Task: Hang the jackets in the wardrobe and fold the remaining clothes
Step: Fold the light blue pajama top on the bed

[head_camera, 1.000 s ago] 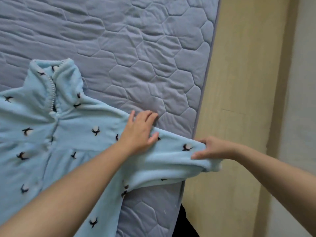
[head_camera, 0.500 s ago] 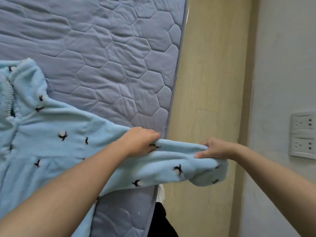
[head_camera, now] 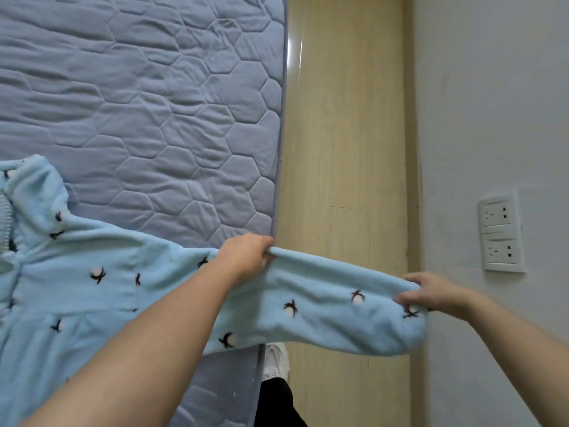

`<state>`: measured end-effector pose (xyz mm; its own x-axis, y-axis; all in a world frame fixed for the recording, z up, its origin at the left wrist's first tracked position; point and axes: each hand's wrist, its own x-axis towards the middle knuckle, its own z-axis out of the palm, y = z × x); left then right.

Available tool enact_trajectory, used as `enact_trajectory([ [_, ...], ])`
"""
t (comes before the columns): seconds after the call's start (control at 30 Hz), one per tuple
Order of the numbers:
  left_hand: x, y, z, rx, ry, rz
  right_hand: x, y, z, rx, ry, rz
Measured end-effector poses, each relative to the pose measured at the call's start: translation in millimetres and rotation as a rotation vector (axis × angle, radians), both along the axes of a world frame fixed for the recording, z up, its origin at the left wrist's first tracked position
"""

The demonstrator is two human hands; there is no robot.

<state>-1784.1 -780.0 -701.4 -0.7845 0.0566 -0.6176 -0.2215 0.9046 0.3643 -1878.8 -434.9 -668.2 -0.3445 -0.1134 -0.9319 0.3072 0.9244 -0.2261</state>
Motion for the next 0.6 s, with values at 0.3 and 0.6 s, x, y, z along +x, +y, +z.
enact_trajectory([
  [0.3, -4, 27, -3, 0.035, -0.095, -0.050, 33, -9, -6, -0.205, 0.318, -0.935],
  [0.6, -7, 30, -2, -0.131, 0.078, -0.001, 51, -9, -4, -0.202, 0.266, -0.714],
])
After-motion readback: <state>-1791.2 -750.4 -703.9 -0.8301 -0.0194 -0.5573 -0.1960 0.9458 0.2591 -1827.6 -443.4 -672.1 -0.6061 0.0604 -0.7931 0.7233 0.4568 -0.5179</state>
